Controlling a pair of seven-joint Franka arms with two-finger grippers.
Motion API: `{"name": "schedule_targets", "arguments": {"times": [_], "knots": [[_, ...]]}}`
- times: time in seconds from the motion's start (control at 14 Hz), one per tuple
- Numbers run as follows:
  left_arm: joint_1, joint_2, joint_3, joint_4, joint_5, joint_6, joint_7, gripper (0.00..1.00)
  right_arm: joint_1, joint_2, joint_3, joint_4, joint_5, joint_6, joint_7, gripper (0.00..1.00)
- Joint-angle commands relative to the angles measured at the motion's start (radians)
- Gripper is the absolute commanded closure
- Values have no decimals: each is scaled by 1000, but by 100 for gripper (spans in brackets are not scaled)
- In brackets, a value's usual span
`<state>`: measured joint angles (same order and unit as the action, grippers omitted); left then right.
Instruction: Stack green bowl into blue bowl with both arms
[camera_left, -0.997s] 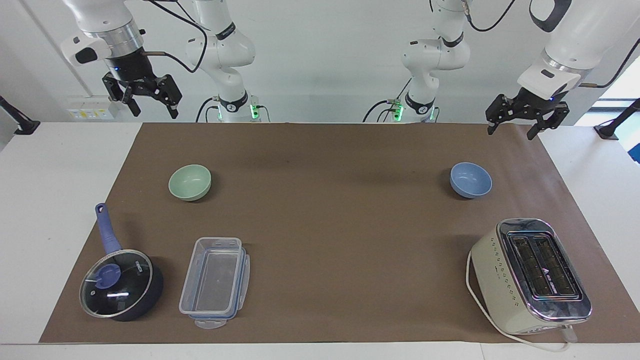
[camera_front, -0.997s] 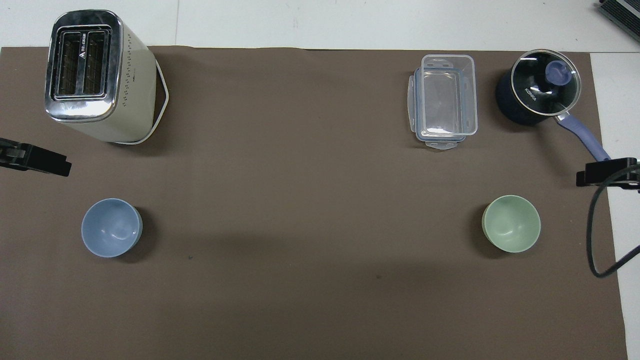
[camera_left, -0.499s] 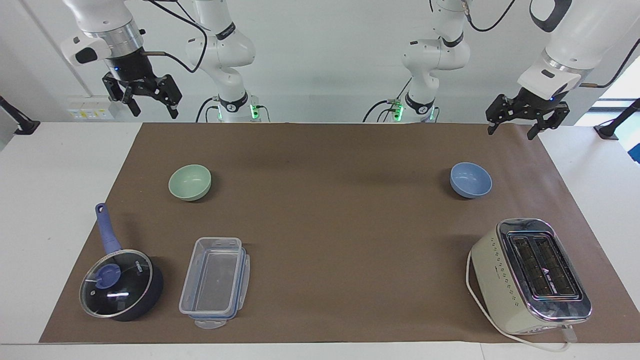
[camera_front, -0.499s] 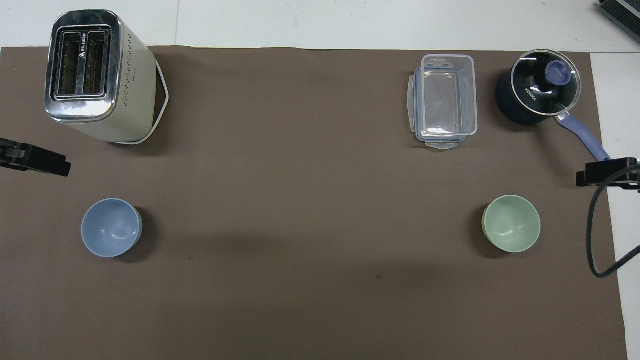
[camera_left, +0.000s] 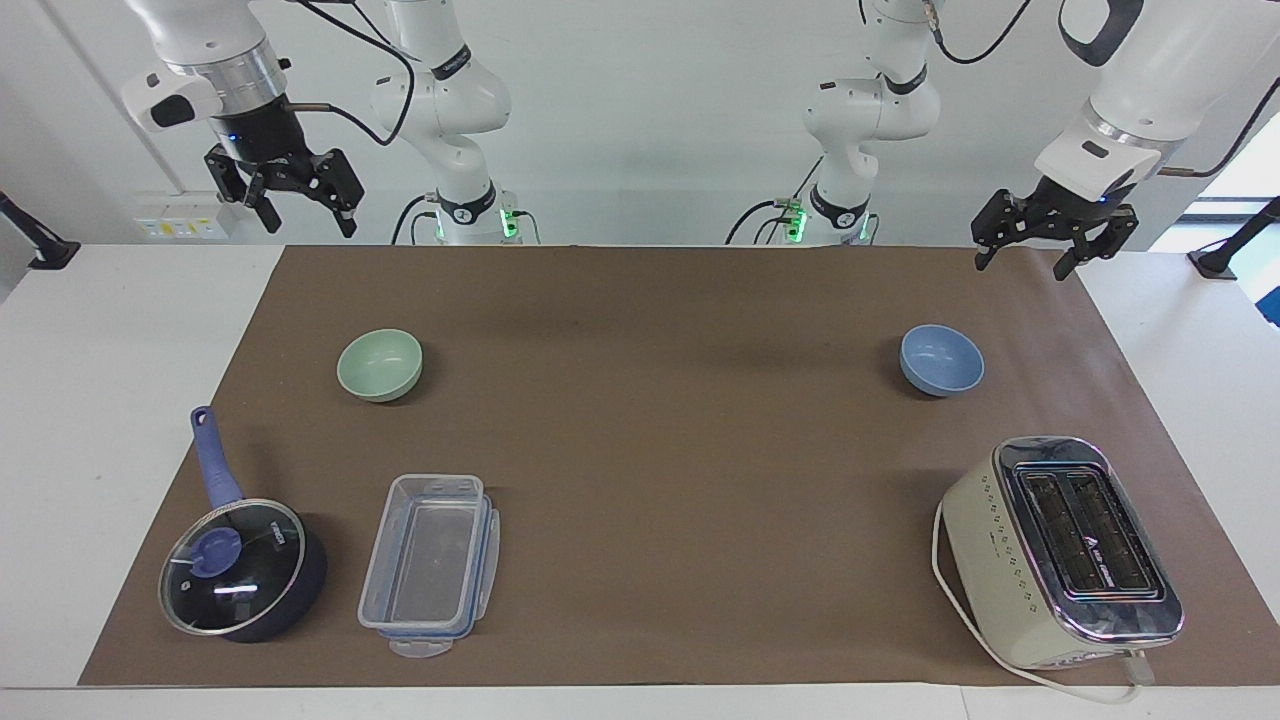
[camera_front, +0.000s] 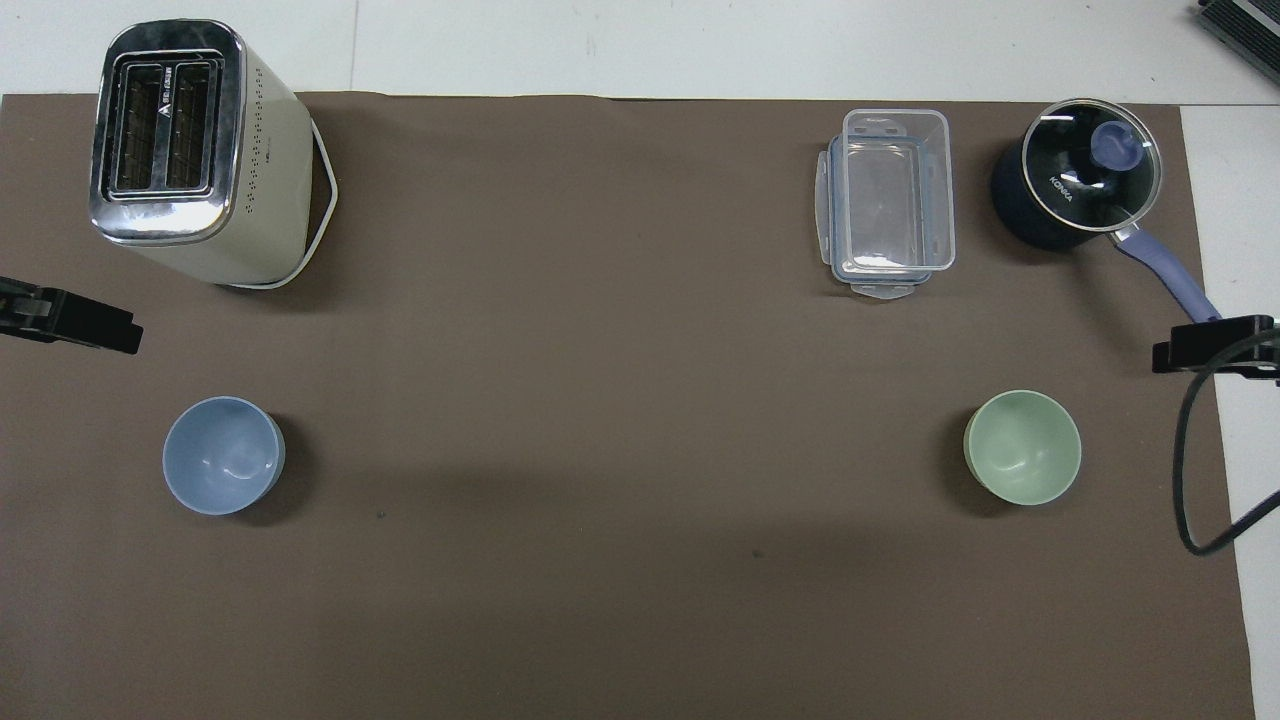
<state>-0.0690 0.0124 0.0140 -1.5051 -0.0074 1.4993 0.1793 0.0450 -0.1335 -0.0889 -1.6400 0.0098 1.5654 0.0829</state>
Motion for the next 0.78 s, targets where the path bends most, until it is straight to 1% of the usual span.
{"name": "schedule_targets", "arguments": {"times": [0.0,0.21,0.43,0.57,0.71], "knots": [[8,-25,-3,-32,3,32,-4,0,-8,-5,1,-6,-1,-7,-20,0],[14,-48,-3,-82,-3,85,-6,0,-8,-5,1,-6,-1,-5,-20,0],[60,-92,-2,-173,-65,159,5,0,-8,-5,1,-6,-1,-5,-20,0],[77,-92,-2,-211,-94,194,25,0,-8,-5,1,-6,-1,-5,-20,0],[124,-92,-2,-257,-135,229,89,0,-8,-5,1,-6,-1,-5,-20,0]]}}
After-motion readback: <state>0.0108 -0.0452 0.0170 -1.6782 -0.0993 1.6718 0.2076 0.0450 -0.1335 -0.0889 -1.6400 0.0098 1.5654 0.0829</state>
